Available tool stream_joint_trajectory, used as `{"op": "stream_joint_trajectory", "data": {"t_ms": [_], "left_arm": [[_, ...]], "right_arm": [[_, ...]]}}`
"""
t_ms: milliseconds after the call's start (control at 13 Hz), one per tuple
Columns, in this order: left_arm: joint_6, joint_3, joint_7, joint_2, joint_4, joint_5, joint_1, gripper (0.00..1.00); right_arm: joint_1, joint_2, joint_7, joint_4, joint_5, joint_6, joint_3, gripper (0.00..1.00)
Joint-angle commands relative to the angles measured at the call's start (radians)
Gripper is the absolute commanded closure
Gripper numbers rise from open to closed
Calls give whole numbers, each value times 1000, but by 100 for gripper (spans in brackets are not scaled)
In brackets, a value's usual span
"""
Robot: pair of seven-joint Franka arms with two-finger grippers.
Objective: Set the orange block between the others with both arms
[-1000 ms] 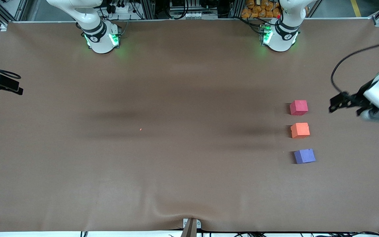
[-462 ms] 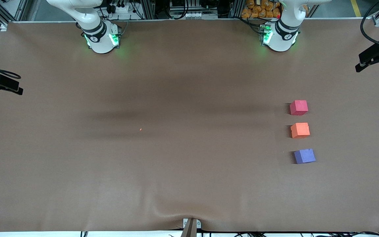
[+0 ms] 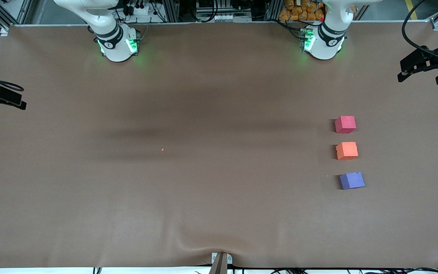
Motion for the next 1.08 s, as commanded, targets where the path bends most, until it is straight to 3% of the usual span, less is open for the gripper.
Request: {"op": "stream_joint_trajectory", "data": {"t_ms": [0,231,1000], "left_arm": [[-22,25,-3,1,17,33,-36,0],[-49,77,29,-5,17,20,-53,0],[-60,28,35,-5,16,14,-62,0]], "right_arm": [[-4,3,-12,15,-4,-13,2,0],[-2,3,-12,15,-6,-13,2,0],[5,-3,-10,18,-6,-14,2,0]]}}
